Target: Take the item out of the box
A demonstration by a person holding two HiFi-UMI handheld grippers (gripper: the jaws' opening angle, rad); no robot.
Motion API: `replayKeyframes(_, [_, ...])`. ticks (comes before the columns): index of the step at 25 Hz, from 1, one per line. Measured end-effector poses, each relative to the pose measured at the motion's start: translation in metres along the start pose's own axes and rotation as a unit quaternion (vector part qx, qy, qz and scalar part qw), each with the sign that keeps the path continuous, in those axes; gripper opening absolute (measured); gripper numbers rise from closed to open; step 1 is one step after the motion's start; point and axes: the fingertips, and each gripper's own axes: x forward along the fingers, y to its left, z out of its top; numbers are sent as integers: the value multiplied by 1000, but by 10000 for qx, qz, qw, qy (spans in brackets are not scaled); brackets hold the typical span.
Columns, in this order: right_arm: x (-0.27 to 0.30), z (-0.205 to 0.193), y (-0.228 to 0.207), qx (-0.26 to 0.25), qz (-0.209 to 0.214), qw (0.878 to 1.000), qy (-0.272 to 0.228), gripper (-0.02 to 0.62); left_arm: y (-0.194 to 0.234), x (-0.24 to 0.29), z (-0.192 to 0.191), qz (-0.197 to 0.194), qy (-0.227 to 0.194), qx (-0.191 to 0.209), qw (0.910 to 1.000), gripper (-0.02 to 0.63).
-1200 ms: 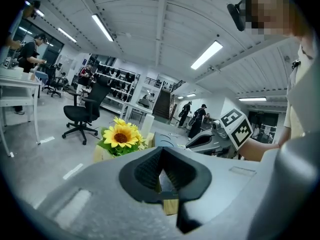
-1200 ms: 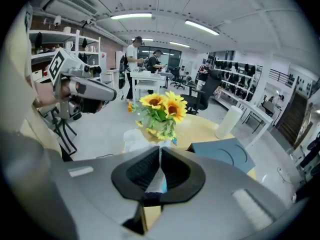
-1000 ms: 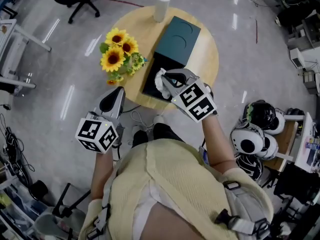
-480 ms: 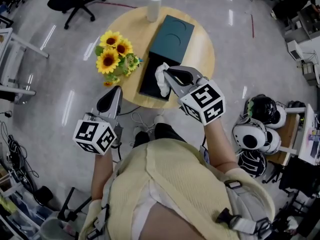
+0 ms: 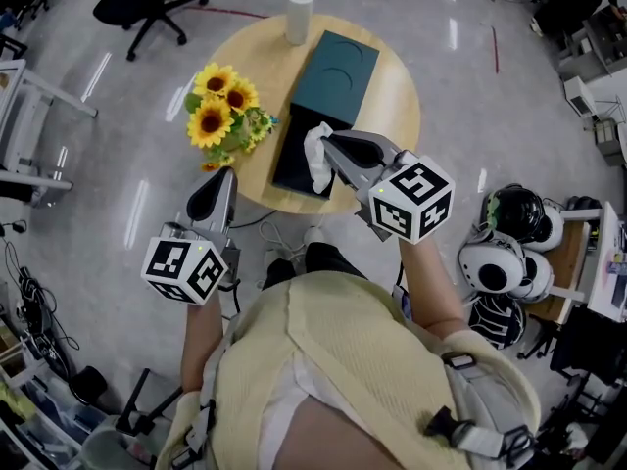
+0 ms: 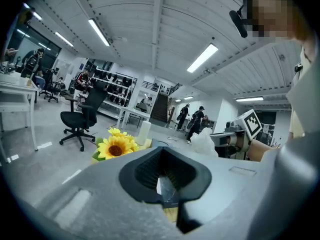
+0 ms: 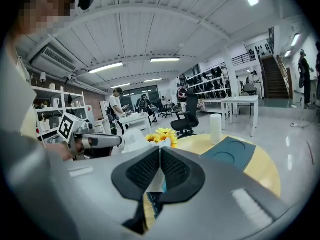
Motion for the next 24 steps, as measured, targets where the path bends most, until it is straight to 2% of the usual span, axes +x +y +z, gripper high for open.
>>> replayKeyframes(19, [-1,5,-2,-7,-65,9999,-81,15,-4,-4,0,14,-71,-29,10000,5])
replayKeyframes(24, [-3,5,2,-345,-268,9990,7,15,-4,-13,4,77,-97,-17,9999,3])
